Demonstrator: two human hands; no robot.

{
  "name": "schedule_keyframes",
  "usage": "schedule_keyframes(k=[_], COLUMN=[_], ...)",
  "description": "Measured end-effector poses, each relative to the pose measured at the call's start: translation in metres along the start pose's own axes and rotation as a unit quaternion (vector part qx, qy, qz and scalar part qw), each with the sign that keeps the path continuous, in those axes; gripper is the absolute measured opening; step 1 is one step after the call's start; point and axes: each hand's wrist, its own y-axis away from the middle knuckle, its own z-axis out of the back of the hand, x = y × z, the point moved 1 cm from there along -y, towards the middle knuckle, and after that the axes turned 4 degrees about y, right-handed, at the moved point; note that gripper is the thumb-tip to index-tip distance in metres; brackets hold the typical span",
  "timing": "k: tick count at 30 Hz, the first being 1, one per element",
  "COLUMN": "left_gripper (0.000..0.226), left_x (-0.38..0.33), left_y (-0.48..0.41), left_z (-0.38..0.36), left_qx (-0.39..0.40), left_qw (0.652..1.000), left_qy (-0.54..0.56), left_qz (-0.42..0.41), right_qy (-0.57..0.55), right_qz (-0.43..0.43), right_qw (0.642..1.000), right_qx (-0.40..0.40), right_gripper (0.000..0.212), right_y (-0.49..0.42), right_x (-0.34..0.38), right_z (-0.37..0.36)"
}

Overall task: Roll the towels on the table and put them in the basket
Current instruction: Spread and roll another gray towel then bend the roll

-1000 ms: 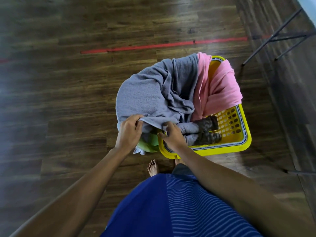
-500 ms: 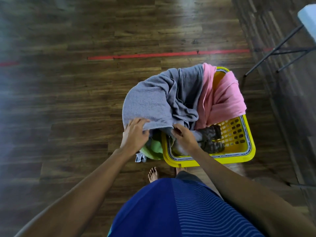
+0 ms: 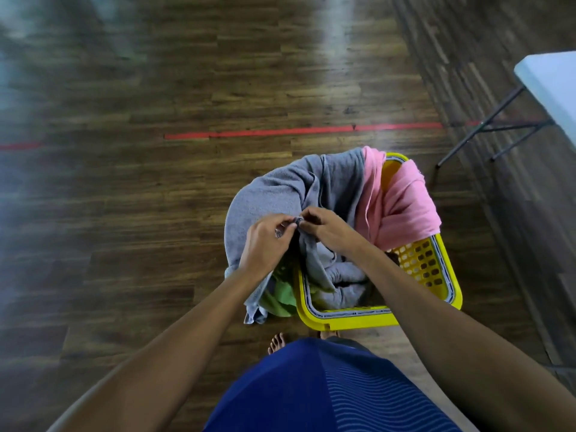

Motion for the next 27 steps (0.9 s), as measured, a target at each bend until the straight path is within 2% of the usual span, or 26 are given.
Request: schedule_keyframes(k=[3, 6, 9, 15, 20, 24, 27], left_gripper=[0.014, 0.011, 0.009, 0.014, 0.015, 0.017, 0.029], left_x=[-0.004, -0.007, -0.007, -0.009, 0.0, -0.012, -0.035], left_y=[-0.007, -0.013, -0.019, -0.03, -0.041, -0.037, -0.037], left_z=[0.001, 0.007, 0.019, 0.047, 0.077, 0.077, 0.066], left_qx=[-0.006, 0.008, 0.033, 0.096, 0.084, 0.13, 0.192], left_qw=[1.0, 1.0, 0.996, 0.981, 0.97, 0.98, 0.966], left_qy=[-0.001, 0.001, 0.045, 0.118, 0.169, 0.111, 0.155], left_qz=[0.015, 0.028, 0.07, 0.122, 0.155, 0.105, 0.075], right_qy=[-0.013, 0.032, 0.039, -0.07, -0.097, -0.102, -0.072], right_qz=[-0.008, 0.004, 0.021, 0.044, 0.022, 0.068, 0.104], right_qw=[1.0, 0.999, 0.999, 0.995, 0.993, 0.992, 0.991], right_qx=[-0.004, -0.019, -0.016, 0.061, 0.071, 0.041, 0.044], right_gripper=[0.016, 0.014, 0.01, 0.023, 0.015, 0.016, 0.019], right_y=[-0.003, -0.007, -0.005, 0.014, 0.03, 0.032, 0.024], right_x=[0.009, 0.015, 0.021, 0.03, 0.021, 0.043, 0.075], right_z=[0.005, 0.008, 0.014, 0.03, 0.042, 0.054, 0.057])
